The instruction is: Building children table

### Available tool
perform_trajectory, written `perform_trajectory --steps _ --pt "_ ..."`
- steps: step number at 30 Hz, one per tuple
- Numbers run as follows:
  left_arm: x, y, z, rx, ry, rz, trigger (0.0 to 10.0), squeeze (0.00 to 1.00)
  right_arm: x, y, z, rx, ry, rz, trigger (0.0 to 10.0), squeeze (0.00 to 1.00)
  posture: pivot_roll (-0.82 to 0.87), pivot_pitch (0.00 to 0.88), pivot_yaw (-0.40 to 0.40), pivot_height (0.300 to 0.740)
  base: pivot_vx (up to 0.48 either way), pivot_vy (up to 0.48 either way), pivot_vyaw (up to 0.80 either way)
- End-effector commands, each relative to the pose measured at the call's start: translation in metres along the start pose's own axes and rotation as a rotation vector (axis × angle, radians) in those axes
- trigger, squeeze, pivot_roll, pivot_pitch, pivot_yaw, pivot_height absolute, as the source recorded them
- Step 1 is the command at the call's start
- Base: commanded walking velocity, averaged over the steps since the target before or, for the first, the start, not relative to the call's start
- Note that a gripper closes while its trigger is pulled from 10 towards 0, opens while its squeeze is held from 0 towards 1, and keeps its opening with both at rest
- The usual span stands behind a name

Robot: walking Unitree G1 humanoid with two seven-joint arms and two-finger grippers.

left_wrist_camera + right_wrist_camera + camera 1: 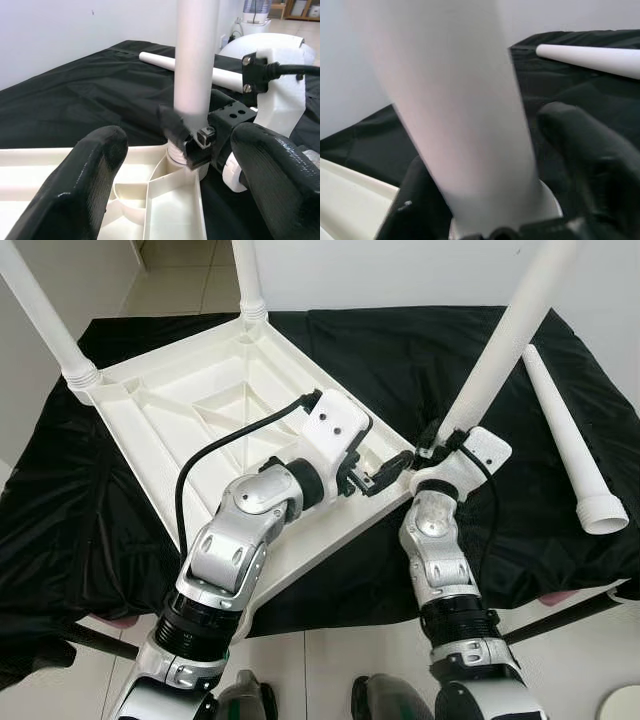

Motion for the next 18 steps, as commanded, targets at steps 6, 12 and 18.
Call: perform_trajectory --steps 6,12,18 --pt "-0.001 -0.001 0.002 0.012 0.009 0.014 10.0 0.0 -0.011 -0.001 0.001 0.076 0.0 -0.017 10.0 1.0 -0.2 0.033 0.042 0.74 0.0 0.0 0.0" --pt "-0.001 -0.003 0.005 0.01 0.016 0.022 10.0 0.0 -0.006 -0.007 0.004 0.158 -0.024 0.033 10.0 1.0 -0.21 0.027 0.029 0.74 0.0 0.0 0.0" --pt "-0.001 -0.006 0.007 0.005 0.025 0.034 10.0 0.0 -0.002 -0.015 0.008 0.331 -0.07 0.087 10.0 0.0 -0.22 0.022 0.019 0.74 0.0 0.0 0.0"
Point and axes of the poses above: a point about 5 cm out from each wrist's last joint towards the gripper, its own y axis pointing back from the gripper into the wrist, its own x axis along the axis of the wrist's last joint, z = x × y, the point moved 1 cm from there along -y, pointing out of the wrist towards the gripper, and after that the axes turned 15 degrees about y, right-handed, at the moved point
